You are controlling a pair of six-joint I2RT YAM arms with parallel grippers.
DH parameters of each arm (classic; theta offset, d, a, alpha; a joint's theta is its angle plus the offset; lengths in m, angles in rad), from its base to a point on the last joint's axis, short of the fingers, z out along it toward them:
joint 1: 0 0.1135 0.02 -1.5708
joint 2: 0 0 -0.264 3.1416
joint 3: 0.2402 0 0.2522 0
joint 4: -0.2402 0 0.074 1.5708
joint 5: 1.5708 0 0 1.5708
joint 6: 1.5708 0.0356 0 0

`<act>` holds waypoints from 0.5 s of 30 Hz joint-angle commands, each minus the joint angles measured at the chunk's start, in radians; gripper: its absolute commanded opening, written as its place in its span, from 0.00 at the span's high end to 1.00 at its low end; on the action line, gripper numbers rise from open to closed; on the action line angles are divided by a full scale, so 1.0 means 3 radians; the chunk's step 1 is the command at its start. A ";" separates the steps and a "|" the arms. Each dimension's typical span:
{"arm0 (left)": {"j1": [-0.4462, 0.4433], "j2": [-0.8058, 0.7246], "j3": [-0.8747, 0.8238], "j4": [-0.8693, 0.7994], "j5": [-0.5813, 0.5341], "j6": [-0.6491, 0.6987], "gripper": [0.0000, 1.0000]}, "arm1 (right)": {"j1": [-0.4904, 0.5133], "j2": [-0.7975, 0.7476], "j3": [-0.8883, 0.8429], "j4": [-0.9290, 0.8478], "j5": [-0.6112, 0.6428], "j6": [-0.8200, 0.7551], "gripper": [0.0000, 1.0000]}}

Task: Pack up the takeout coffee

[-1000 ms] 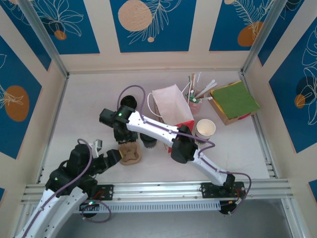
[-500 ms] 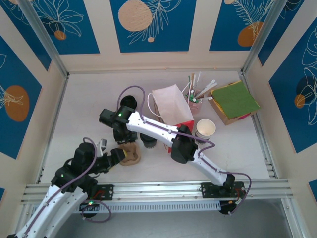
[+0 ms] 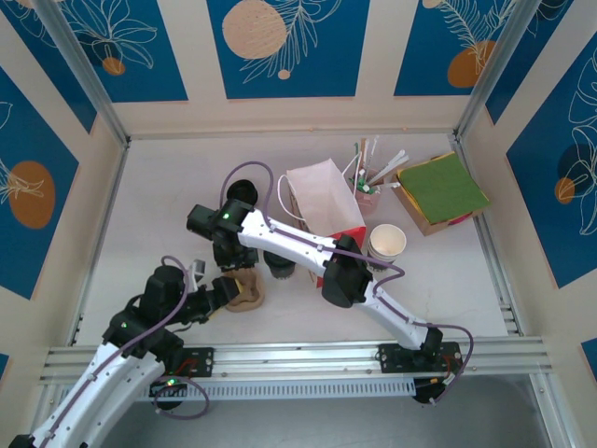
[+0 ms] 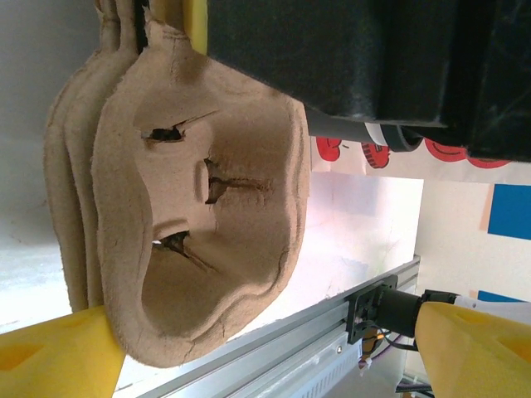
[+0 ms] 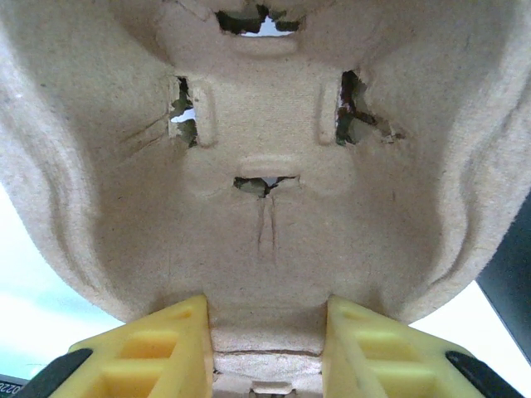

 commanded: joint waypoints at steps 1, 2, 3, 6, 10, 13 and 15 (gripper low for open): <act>0.0025 0.0011 -0.0063 0.0088 0.0051 -0.0033 0.11 | 0.0012 -0.0182 -0.0023 -0.0006 -0.0088 0.0022 0.67; 0.0025 0.0016 -0.0067 0.0078 0.0037 -0.0027 0.11 | 0.0009 -0.0182 -0.0015 0.0000 -0.0093 0.0031 0.67; 0.0026 0.0027 -0.0066 0.0066 0.0022 -0.0021 0.11 | 0.0007 -0.0182 -0.0015 -0.0001 -0.0097 0.0030 0.67; 0.0030 0.0075 -0.0045 -0.0014 -0.0030 0.0009 0.10 | 0.0006 -0.0187 -0.0014 0.0000 -0.0092 0.0032 0.67; 0.0028 0.0122 -0.0032 -0.0048 -0.0071 0.0053 0.08 | 0.0000 -0.0187 -0.0021 -0.0010 -0.0096 0.0031 0.67; 0.0029 0.0139 -0.0021 -0.0048 -0.0102 0.0077 0.07 | 0.0001 -0.0186 -0.0020 -0.0012 -0.0101 0.0032 0.67; 0.0029 0.0144 -0.0007 -0.0053 -0.0111 0.0082 0.07 | 0.0003 -0.0186 -0.0024 -0.0016 -0.0103 0.0029 0.67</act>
